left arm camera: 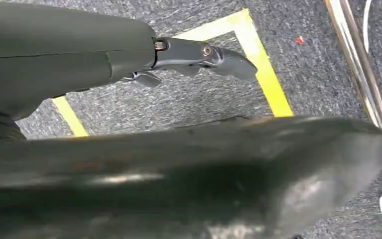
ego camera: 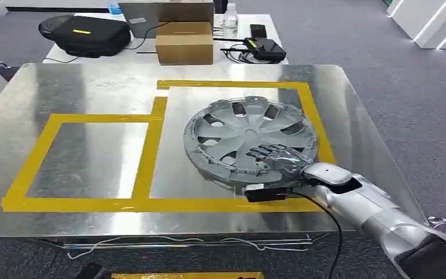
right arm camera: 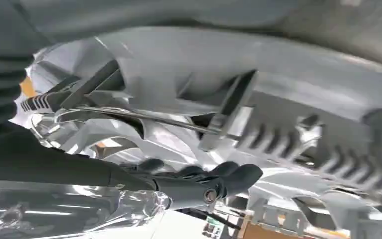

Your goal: Take the parts from the cabinet and place them on the table.

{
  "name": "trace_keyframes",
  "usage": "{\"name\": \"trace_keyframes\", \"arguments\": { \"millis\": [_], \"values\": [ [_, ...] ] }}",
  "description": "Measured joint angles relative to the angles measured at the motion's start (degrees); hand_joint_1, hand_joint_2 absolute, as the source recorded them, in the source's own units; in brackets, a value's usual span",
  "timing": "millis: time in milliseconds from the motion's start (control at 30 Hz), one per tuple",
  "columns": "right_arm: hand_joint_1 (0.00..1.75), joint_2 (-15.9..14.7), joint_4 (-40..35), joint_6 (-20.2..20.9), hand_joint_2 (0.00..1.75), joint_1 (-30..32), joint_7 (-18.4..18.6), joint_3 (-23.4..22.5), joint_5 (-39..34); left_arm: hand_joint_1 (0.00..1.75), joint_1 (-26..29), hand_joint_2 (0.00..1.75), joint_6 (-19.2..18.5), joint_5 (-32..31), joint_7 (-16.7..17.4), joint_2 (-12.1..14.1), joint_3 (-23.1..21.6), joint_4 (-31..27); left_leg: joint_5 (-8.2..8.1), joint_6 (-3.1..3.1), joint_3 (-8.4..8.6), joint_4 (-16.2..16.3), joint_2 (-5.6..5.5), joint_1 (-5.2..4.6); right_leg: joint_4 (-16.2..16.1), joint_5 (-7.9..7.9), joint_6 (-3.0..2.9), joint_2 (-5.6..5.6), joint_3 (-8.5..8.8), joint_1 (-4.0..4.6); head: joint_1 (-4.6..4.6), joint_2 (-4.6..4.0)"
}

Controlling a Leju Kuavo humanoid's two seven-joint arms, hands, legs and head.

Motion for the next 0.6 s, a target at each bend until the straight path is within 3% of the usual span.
{"name": "trace_keyframes", "arguments": {
  "millis": [33, 67, 133, 233, 300, 367, 400, 433, 467, 533, 567, 600],
  "values": [
    [0.00, 0.0, 0.0, 0.0, 0.00, -0.2, 0.0, 0.0, -0.1, 0.00, 0.0, 0.00, 0.0, 0.0, 0.0, 0.0, 0.0, 0.0, -0.15, -0.23, 0.14, 0.0, 0.00, 0.00, -4.6, 1.84, -0.43, 0.00, 2.27, 0.13, 0.00, 0.00],
    [0.00, 0.0, 0.0, 0.0, 0.00, -0.5, -0.2, 0.0, -0.7, 0.00, -0.1, 0.00, 0.0, 0.0, 0.0, 0.0, 0.0, 0.0, -0.33, -0.55, 0.00, 0.1, 0.02, -0.40, -6.1, 0.93, -0.44, 0.00, 3.43, 0.40, -0.07, 0.00],
    [0.00, 0.1, 0.0, -0.8, 0.00, -0.1, -2.8, -0.9, -4.5, 0.00, 0.0, 0.00, 0.0, 0.4, -0.3, 0.0, 0.0, 0.0, -0.07, -1.15, -0.02, -0.2, 0.01, -0.17, -6.1, 1.02, -0.41, 0.10, 3.10, 0.53, -0.09, 0.00],
    [0.00, -0.1, -2.5, -7.5, 0.00, 2.2, -11.1, -5.4, -13.8, 0.00, 0.2, 0.00, -0.1, 1.0, -1.6, 0.0, 0.0, 0.0, -0.42, -2.17, 0.16, -0.4, 0.29, -0.10, -7.2, 1.47, -1.33, 0.06, 3.65, 0.06, -0.15, 0.00],
    [0.00, -0.3, -8.1, -16.0, 0.00, 5.8, -17.5, -10.2, -19.7, 0.00, 0.2, 0.00, -0.1, 1.3, -2.3, 0.0, 0.0, 0.0, -4.14, -2.36, -2.50, 5.1, 0.43, -0.18, -7.3, 1.38, -1.71, -0.02, 3.88, 0.07, -0.35, 0.00],
    [0.00, -0.7, -18.6, -23.2, 0.00, 12.4, -21.3, -16.3, -22.9, 0.00, 0.5, 0.00, 0.0, 1.9, -3.1, 0.0, 0.0, 0.0, -7.90, -2.56, -7.09, 14.1, 0.43, -0.19, -7.3, 1.09, -1.99, -0.37, 4.08, 0.18, -0.33, 0.00],
    [0.00, -0.7, -24.0, -24.9, 0.00, 16.1, -22.5, -18.7, -24.3, 0.00, 0.8, 0.00, 0.0, 2.3, -3.4, 0.0, 0.0, 0.0, -7.98, -2.63, -8.18, 16.0, 0.44, -0.18, -7.3, 0.97, -2.00, -0.56, 4.18, 0.18, -0.35, 0.00],
    [0.00, -0.8, -31.2, -26.0, 0.00, 20.2, -23.0, -21.6, -25.8, 0.00, 1.1, 0.00, -0.2, 2.5, -3.8, 0.0, 0.0, 0.0, -6.46, -2.71, -7.89, 15.0, 0.47, -0.14, -7.3, 0.79, -1.94, -0.60, 4.34, 0.12, -0.31, 0.00],
    [0.00, -0.8, -37.9, -26.1, 0.00, 23.2, -22.8, -24.2, -26.1, 0.00, 1.4, 0.00, -0.2, 2.8, -4.1, 0.0, 0.0, 0.0, -4.13, -2.77, -6.52, 12.2, 0.48, -0.07, -7.2, 0.65, -1.81, -0.60, 4.44, 0.00, -0.33, 0.00],
    [0.00, -0.7, -47.8, -25.7, 0.00, 27.1, -22.2, -28.4, -26.0, 0.00, 1.6, 0.00, -0.2, 2.9, -4.2, 0.1, 0.0, 0.0, 0.86, -2.90, -1.85, 3.0, 0.51, 0.13, -6.9, 0.28, -1.28, -0.38, 4.62, -0.26, -0.39, 0.00],
    [0.00, -0.7, -51.2, -25.5, 0.00, 28.3, -22.2, -29.8, -25.9, 0.00, 1.6, 0.00, -0.3, 2.9, -4.3, 0.0, 0.0, 0.0, 0.60, -3.06, -0.65, 0.5, 0.46, 0.17, -6.4, -0.04, -0.79, -0.20, 4.40, 0.23, -0.63, 0.00],
    [0.00, -0.7, -53.8, -25.2, 0.00, 29.3, -22.2, -31.1, -25.8, 0.00, 1.5, 0.00, -0.3, 2.9, -4.3, 0.0, 0.0, 0.0, -0.05, -2.15, -0.38, -0.2, 0.25, 0.18, -6.1, -0.19, -0.62, 0.03, 4.01, 0.25, -0.74, 0.00]
  ]
}}
